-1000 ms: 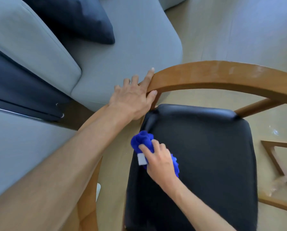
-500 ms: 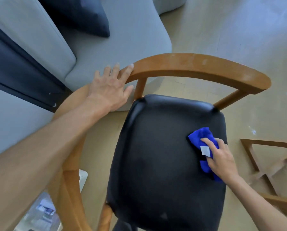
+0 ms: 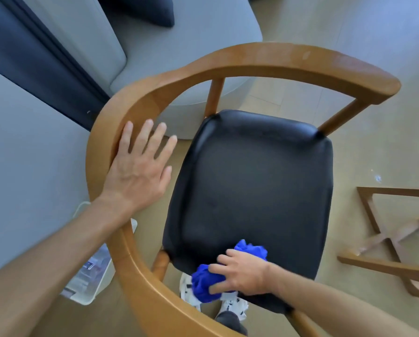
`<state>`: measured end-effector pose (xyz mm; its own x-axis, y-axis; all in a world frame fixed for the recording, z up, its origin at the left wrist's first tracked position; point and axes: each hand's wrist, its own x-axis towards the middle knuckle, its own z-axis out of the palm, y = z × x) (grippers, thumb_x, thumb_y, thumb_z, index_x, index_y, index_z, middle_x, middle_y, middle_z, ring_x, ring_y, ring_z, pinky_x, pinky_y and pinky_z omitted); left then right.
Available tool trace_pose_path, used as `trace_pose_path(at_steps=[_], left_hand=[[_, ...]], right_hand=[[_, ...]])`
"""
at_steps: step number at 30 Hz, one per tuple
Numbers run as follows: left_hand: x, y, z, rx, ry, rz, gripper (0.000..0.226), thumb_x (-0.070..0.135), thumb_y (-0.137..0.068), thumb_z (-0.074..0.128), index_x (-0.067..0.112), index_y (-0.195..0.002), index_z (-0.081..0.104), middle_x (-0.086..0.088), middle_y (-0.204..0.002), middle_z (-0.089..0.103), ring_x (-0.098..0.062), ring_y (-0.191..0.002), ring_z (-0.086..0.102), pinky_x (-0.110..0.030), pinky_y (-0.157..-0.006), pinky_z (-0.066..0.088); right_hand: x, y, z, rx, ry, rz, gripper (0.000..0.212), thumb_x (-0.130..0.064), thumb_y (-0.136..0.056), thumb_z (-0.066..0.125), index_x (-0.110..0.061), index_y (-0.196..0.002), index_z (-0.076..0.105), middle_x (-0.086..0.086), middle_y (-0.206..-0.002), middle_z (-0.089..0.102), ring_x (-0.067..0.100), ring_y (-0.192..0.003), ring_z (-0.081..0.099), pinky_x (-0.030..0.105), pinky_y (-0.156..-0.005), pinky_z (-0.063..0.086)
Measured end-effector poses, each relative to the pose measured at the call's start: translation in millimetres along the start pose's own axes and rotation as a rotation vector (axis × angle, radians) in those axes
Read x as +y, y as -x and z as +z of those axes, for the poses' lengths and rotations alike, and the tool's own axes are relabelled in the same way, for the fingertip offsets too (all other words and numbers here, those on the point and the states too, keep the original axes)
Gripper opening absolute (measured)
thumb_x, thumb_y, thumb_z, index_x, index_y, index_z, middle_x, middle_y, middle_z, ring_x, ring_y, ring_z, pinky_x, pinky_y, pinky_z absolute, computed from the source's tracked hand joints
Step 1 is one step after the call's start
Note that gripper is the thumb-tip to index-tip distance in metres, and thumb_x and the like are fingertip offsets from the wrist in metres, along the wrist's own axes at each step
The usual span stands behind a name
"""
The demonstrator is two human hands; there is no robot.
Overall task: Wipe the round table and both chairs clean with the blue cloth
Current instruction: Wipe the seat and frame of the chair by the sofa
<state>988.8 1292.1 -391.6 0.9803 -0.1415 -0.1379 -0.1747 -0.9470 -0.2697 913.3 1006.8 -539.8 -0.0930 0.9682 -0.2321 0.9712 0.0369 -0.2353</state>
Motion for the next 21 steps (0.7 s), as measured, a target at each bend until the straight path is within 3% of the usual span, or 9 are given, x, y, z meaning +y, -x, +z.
trace_pose_path(at_steps=[2,3,5,8,10,12,16,18,21], left_hand=[[8.8,18.1,3.5,-0.003,0.016,0.034,0.058,0.035,-0.093,0.038,0.009,-0.144,0.042,-0.021,-0.15,0.036,-0.04,-0.14,0.031,-0.06,-0.116,0.012],[12.5,24.9,4.7,0.007,0.027,0.044,0.057,0.034,-0.092,0.04,0.009,-0.143,0.044,-0.021,-0.149,0.038,-0.04,-0.138,0.033,-0.061,-0.115,0.014],[17.3,37.3,7.5,0.034,0.04,0.084,0.055,0.033,-0.092,0.041,0.007,-0.14,0.047,-0.021,-0.147,0.041,-0.04,-0.137,0.037,-0.061,-0.114,0.018],[14.1,51.8,13.4,0.091,0.026,0.141,0.053,0.033,-0.094,0.04,0.005,-0.138,0.049,-0.02,-0.144,0.046,-0.037,-0.135,0.041,-0.06,-0.113,0.021],[11.9,53.9,16.4,0.12,0.015,0.148,0.052,0.033,-0.096,0.037,0.004,-0.137,0.05,-0.019,-0.142,0.048,-0.036,-0.133,0.043,-0.059,-0.113,0.023],[13.2,52.6,19.4,0.141,0.031,0.126,0.052,0.034,-0.097,0.035,0.004,-0.137,0.05,-0.019,-0.141,0.049,-0.034,-0.133,0.044,-0.058,-0.113,0.024],[15.1,53.8,25.5,0.193,0.08,0.104,0.051,0.032,-0.096,0.035,0.003,-0.135,0.05,-0.018,-0.139,0.051,-0.032,-0.13,0.046,-0.053,-0.111,0.029],[14.0,54.5,26.1,0.204,0.088,0.1,0.05,0.032,-0.096,0.035,0.003,-0.134,0.051,-0.018,-0.138,0.052,-0.032,-0.128,0.048,-0.052,-0.11,0.031],[10.4,55.1,24.0,0.19,0.087,0.075,0.05,0.032,-0.096,0.038,0.003,-0.133,0.052,-0.018,-0.137,0.053,-0.033,-0.127,0.05,-0.05,-0.108,0.035]], right_hand=[[19.6,47.1,-1.8,-0.003,0.008,0.063,0.057,-0.026,-0.07,0.072,-0.042,-0.12,0.05,-0.001,-0.114,0.056,0.019,-0.082,0.056,0.028,-0.068,0.047],[32.7,70.0,-5.0,0.038,-0.002,0.19,0.064,-0.021,-0.061,0.077,-0.039,-0.118,0.052,0.002,-0.114,0.059,0.022,-0.081,0.058,0.029,-0.066,0.049],[60.1,103.5,-10.3,0.189,-0.067,0.609,0.071,-0.009,-0.051,0.081,-0.034,-0.113,0.057,0.009,-0.11,0.061,0.029,-0.078,0.06,0.035,-0.062,0.052],[92.9,92.6,-19.0,0.43,-0.333,1.377,0.059,-0.002,-0.07,0.07,-0.024,-0.123,0.058,0.016,-0.115,0.05,0.042,-0.087,0.054,0.045,-0.072,0.05],[92.9,42.7,-26.2,0.572,-0.468,1.639,0.053,-0.006,-0.079,0.061,-0.022,-0.129,0.054,0.017,-0.12,0.045,0.043,-0.092,0.051,0.043,-0.079,0.047],[67.5,-17.1,-25.9,0.556,-0.442,1.507,0.056,-0.002,-0.074,0.06,-0.02,-0.127,0.056,0.017,-0.116,0.048,0.039,-0.087,0.05,0.044,-0.076,0.049],[-13.1,-106.0,-20.3,0.435,-0.354,0.839,0.054,-0.008,-0.062,0.069,-0.026,-0.113,0.062,0.01,-0.098,0.054,0.029,-0.07,0.049,0.034,-0.058,0.045],[-28.6,-114.9,-17.2,0.214,-0.326,0.553,0.059,-0.017,-0.069,0.072,-0.031,-0.123,0.053,0.008,-0.11,0.053,0.025,-0.08,0.05,0.036,-0.066,0.046],[0.5,-78.5,-19.0,0.001,-0.299,0.34,0.071,-0.026,-0.075,0.074,-0.032,-0.136,0.039,0.01,-0.129,0.043,0.027,-0.097,0.048,0.042,-0.081,0.047]])
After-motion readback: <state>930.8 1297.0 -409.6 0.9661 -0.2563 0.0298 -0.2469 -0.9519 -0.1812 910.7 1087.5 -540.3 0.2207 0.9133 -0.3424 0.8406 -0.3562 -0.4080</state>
